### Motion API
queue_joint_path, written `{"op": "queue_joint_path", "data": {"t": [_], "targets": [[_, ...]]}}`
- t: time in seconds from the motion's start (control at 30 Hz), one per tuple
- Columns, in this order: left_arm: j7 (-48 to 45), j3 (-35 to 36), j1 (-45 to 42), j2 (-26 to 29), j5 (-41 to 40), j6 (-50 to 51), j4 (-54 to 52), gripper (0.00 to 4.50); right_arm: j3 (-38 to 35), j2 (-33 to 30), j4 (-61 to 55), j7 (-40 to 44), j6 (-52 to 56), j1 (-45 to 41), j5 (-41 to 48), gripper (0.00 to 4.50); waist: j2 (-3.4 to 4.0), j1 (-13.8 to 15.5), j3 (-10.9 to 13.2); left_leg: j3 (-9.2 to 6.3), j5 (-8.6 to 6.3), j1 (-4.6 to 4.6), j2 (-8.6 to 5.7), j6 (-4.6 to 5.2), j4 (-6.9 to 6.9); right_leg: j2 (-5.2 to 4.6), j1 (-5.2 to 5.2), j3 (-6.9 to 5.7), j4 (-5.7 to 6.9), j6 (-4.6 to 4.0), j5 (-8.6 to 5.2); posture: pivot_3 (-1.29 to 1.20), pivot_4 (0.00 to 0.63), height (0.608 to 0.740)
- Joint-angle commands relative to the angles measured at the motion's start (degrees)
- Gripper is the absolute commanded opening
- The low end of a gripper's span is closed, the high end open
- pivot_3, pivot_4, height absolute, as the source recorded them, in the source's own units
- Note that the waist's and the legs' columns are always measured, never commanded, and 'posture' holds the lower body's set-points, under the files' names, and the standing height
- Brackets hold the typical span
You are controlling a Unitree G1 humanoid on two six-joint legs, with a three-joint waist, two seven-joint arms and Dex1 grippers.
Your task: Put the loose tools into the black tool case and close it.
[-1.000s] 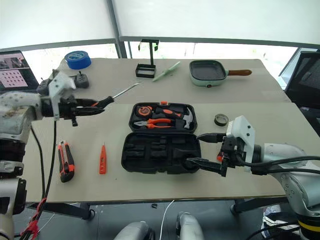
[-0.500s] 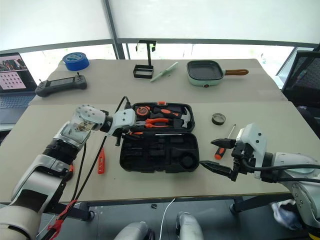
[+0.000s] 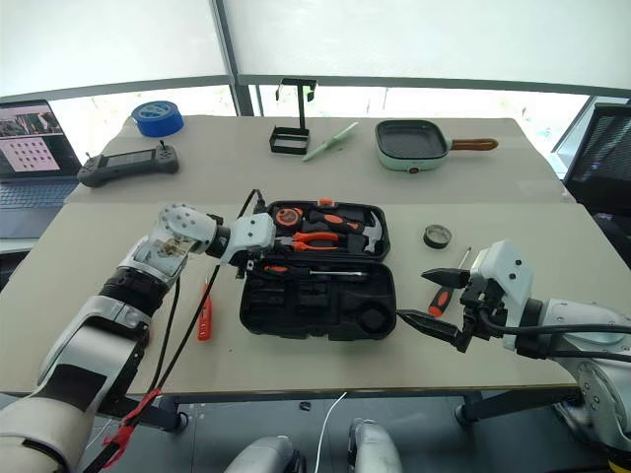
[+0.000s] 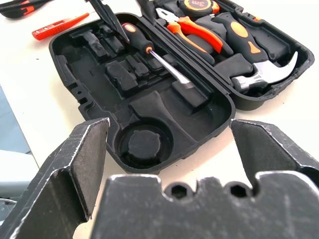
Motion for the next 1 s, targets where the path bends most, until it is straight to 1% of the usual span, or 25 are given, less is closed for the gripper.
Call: {"op": "queue_joint_path", "data": {"t": [0.03,0.1,0.13,0.3,0.33,0.43,0.47,0.57,0.77,0.93,1.0], "targets": [[0.0,2.3,-2.06,-0.84,-1.89,2.21,-3.17,4.12,-1.44,0.24,-2.07,-0.35,-1.47,0.24,0.34,4.5,0.0,0.02,0.0,0.0,0.0,0.0,0.0,0.0,0.0,0.0,0.0,0.0,-0.01,0.0,0.0,0.0,0.15,0.74],[0.07,2.39,-2.23,-1.39,-1.93,2.66,-3.7,3.79,-1.36,0.39,-2.25,-0.44,-1.38,0.25,0.47,4.5,0.0,0.02,0.0,0.0,-0.01,0.0,0.0,0.01,0.0,0.0,0.0,0.0,-0.01,0.0,0.0,0.0,0.15,0.74],[-0.13,2.32,-2.21,-1.56,-1.81,2.7,-3.82,3.52,-1.3,0.44,-2.31,-0.5,-1.35,0.2,0.48,4.5,0.0,0.02,0.0,0.0,-0.01,0.0,0.0,0.01,0.01,0.0,0.0,-0.01,-0.01,0.01,0.0,0.0,0.15,0.74],[-2.31,0.68,-1.33,-2.17,-0.61,1.77,-2.95,1.65,-1.23,0.55,-2.16,-0.57,-1.19,-0.34,0.58,4.5,0.0,-0.09,0.0,0.01,-0.01,0.01,0.0,0.01,0.0,0.01,0.0,0.0,0.0,0.01,0.01,0.0,0.15,0.74],[-2.4,0.4,-1.3,-2.4,-0.25,1.58,-2.44,1.37,-1.22,0.55,-2.09,-0.58,-1.19,-0.43,0.61,4.5,0.0,-0.09,0.0,0.01,-0.01,0.01,0.0,0.01,0.0,0.01,0.0,0.0,0.0,0.01,0.0,0.0,0.15,0.74],[-1.51,-1.45,-1.14,-3.79,2.11,-0.5,0.28,0.11,-1.02,0.67,-2.04,-0.69,-1.28,-0.5,0.49,4.5,0.0,0.08,0.0,0.01,-0.01,0.01,-0.01,0.01,0.01,0.01,0.02,0.0,-0.01,0.01,0.01,0.0,0.15,0.74],[-1.54,-2.13,-0.91,-3.99,2.88,-1.19,0.8,0.04,-0.95,0.73,-2.1,-0.79,-1.23,-0.5,0.5,4.5,0.0,0.14,0.0,0.01,-0.01,0.01,-0.01,0.01,0.01,0.0,0.03,0.0,-0.01,0.01,0.01,0.0,0.15,0.74],[-1.6,-3.78,-0.3,-4.19,4.94,-2.3,1.56,0.04,-0.91,0.86,-2.3,-0.98,-1.17,-0.2,0.52,4.5,0.0,0.13,0.0,0.01,-0.01,0.01,-0.01,0.02,0.01,0.01,0.02,0.0,-0.01,0.01,0.01,0.0,0.15,0.74],[6.44,-6.44,-0.86,-5.29,11.34,-7.58,6.47,0.04,-1.23,1.15,-2.74,-1.32,-0.99,0.87,0.67,4.5,-0.03,0.79,-0.05,0.01,-0.02,0.15,0.0,0.04,0.02,-0.01,0.17,0.04,0.0,0.02,0.01,0.0,0.15,0.74],[5.49,-5.23,-0.44,-5.98,9.93,-7.32,6.79,0.04,-1.62,1.34,-3.72,-2.0,-0.49,1.78,1.37,4.5,-0.03,0.99,-0.1,0.02,-0.07,0.18,0.0,0.19,0.13,-0.05,0.28,0.08,0.01,0.11,0.06,0.0,0.15,0.74],[3.76,-2.97,-0.59,-6.33,6.84,-4.35,5.21,0.04,-2.21,1.4,-3.99,-2.29,-0.43,2.47,1.3,4.5,-0.03,0.98,-0.11,0.02,-0.07,0.18,0.0,0.19,0.16,-0.04,0.27,0.08,0.03,0.12,0.06,0.0,0.15,0.74]]}}
